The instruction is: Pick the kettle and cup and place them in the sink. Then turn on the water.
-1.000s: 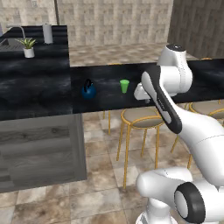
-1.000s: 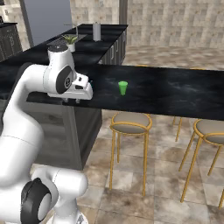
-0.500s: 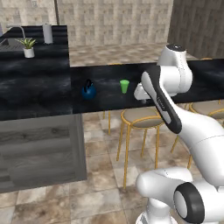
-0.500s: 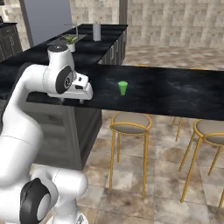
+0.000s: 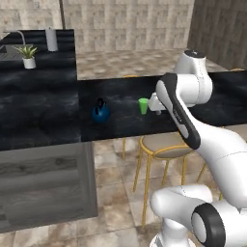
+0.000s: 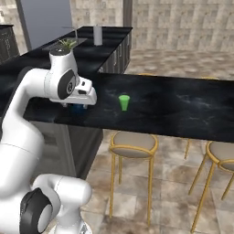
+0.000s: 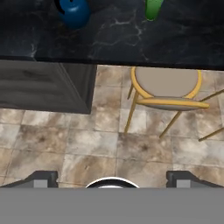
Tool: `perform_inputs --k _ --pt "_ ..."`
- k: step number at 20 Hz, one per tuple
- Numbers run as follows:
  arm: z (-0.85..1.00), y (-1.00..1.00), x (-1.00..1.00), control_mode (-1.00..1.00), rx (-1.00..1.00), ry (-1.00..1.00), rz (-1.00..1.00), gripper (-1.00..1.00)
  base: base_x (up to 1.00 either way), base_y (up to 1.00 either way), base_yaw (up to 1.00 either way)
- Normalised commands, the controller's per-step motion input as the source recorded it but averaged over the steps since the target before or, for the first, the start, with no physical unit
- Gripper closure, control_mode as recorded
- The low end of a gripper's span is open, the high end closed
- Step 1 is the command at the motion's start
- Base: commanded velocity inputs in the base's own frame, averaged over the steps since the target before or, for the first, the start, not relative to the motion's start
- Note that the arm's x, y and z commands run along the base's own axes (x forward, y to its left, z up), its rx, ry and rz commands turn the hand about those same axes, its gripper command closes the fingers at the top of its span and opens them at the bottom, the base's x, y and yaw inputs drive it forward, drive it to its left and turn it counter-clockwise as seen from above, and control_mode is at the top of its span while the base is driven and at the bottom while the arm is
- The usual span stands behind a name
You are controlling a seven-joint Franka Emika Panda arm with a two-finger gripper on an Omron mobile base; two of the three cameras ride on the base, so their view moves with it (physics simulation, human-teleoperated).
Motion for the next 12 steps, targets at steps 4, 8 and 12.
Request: perform_inputs --k 4,8,12 --pt "0.0 0.0 0.0 1.0 0.0 0.0 0.0 -1.0 0.84 -0.1 0.0" --pt "0.0 0.0 0.0 1.0 0.0 0.0 0.0 -1.0 0.77 -0.19 0.0" --pt "0.0 0.0 0.0 1.0 0.0 0.0 0.0 -1.0 0.54 -0.21 0.0"
